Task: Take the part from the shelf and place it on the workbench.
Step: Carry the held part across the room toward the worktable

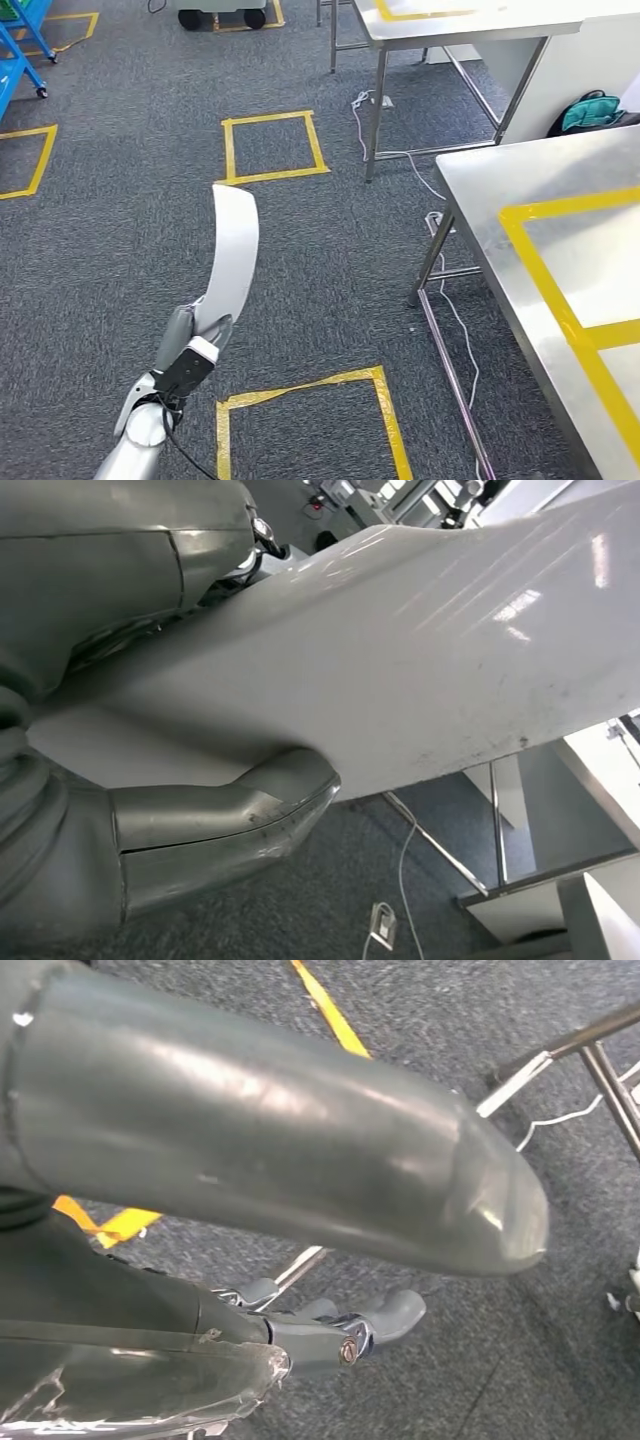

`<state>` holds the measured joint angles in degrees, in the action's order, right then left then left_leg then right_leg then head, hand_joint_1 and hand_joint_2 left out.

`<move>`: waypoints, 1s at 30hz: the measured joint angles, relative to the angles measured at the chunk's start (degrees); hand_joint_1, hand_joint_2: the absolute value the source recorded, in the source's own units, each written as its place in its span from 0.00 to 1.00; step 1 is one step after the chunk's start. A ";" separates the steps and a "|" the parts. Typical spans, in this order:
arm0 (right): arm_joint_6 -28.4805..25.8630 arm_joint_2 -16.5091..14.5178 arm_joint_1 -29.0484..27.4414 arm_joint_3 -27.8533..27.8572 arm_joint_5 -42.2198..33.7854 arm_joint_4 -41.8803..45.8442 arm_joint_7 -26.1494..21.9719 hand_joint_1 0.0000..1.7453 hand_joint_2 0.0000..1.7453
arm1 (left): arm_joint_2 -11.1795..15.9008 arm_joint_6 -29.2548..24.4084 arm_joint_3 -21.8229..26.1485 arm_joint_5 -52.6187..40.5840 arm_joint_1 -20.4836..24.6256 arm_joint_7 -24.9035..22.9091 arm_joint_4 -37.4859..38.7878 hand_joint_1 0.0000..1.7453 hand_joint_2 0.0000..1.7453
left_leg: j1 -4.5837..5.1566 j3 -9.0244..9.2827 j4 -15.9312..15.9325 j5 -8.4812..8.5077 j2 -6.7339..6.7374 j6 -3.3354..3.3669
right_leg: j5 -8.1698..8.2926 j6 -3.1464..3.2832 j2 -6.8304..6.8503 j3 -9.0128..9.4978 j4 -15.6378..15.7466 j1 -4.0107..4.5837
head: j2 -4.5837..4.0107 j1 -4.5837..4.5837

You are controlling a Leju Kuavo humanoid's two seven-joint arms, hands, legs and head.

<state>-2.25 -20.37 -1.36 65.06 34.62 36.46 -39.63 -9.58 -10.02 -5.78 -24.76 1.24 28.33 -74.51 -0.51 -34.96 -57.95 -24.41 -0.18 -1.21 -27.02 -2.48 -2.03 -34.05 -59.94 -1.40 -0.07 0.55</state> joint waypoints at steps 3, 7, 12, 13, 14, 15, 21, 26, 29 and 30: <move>-0.02 0.07 -0.03 -0.17 0.01 -0.04 0.00 0.00 0.00 | -0.09 -0.01 0.05 -0.01 0.06 0.02 0.00 1.00 1.00 | -0.04 0.45 0.50 0.01 0.29 0.99 | -2.36 -0.58 0.88 -1.86 -3.84 -0.09 | 0.00 0.28; -0.10 0.25 -0.09 -0.27 -0.11 -0.17 0.00 0.00 0.00 | -0.14 -0.02 0.08 -0.01 -0.02 0.02 0.03 1.00 1.00 | 0.36 0.82 0.51 -0.40 1.05 1.69 | -6.49 -0.69 1.47 -8.27 -15.97 0.21 | 0.00 0.51; -0.16 0.49 0.08 -0.34 -0.35 -0.27 0.00 0.00 0.00 | -0.16 -0.06 0.12 -0.01 -0.02 0.02 0.04 1.00 1.00 | 0.77 1.89 0.35 -1.14 1.91 1.15 | 0.78 0.02 3.94 -1.30 -1.41 0.72 | 0.00 0.49; -0.16 0.51 0.19 -0.39 -0.37 -0.32 0.00 0.00 0.00 | -0.15 -0.08 0.13 -0.02 -0.02 0.02 0.04 1.00 1.00 | 0.90 1.95 0.32 -1.19 2.17 0.90 | 0.87 0.26 4.25 -0.68 -0.17 0.88 | 0.00 0.44; -0.16 0.52 0.26 -0.45 -0.38 -0.36 0.00 0.00 0.00 | -0.14 -0.10 0.14 -0.03 -0.02 0.02 0.04 1.00 1.00 | 0.99 1.96 0.32 -1.18 2.49 0.70 | 0.81 0.54 3.93 -0.60 0.00 1.04 | 0.00 0.41; -0.16 0.55 0.24 -0.49 -0.42 -0.38 0.00 0.00 0.00 | -0.15 -0.13 0.14 -0.05 -0.02 0.02 0.04 1.00 1.00 | 0.94 2.00 0.40 -1.20 2.88 0.48 | 0.96 0.85 3.45 -0.59 0.03 1.00 | 0.00 0.39; -0.18 0.61 0.14 -0.74 -0.49 -0.45 0.00 0.00 0.00 | -0.10 -0.30 0.14 -0.26 -0.08 0.02 0.03 1.00 1.00 | 0.44 -4.42 -13.35 -8.44 0.81 -0.80 | 1.59 2.09 0.72 -0.66 0.60 0.54 | 0.00 0.07; -0.22 0.68 0.11 -0.89 -0.54 -0.48 0.00 0.00 0.00 | 0.01 -0.54 0.16 -0.46 -0.12 -0.08 0.03 1.00 1.00 | -0.33 -1.17 -5.96 -2.61 -1.18 -1.14 | 1.66 1.56 -2.03 -0.68 0.46 0.29 | 0.00 0.04; -0.38 0.76 0.07 -1.15 -0.66 -0.50 0.00 0.00 0.00 | 0.01 -0.75 0.16 -0.51 0.02 -0.22 0.04 1.00 1.00 | -0.55 1.64 0.09 -1.53 -3.08 -0.80 | 1.88 0.40 -3.49 -1.29 0.54 0.19 | 0.00 -0.05; -0.43 0.77 -0.10 -1.19 -0.70 -0.52 0.00 0.00 0.00 | -0.01 -0.80 0.17 -0.53 0.06 -0.25 0.04 1.00 1.00 | -0.44 1.63 0.23 -1.52 -2.76 -0.33 | 2.03 0.00 -3.88 -1.53 0.81 0.01 | 0.00 -0.05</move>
<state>-2.68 -19.61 -1.46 63.88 33.91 35.94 -39.63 -9.58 -10.82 -5.61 -25.29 1.30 28.08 -74.47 -0.95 -33.33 -57.72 -25.93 -2.94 -1.53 -24.99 -2.48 -5.91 -35.59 -59.13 -1.39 -0.07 0.50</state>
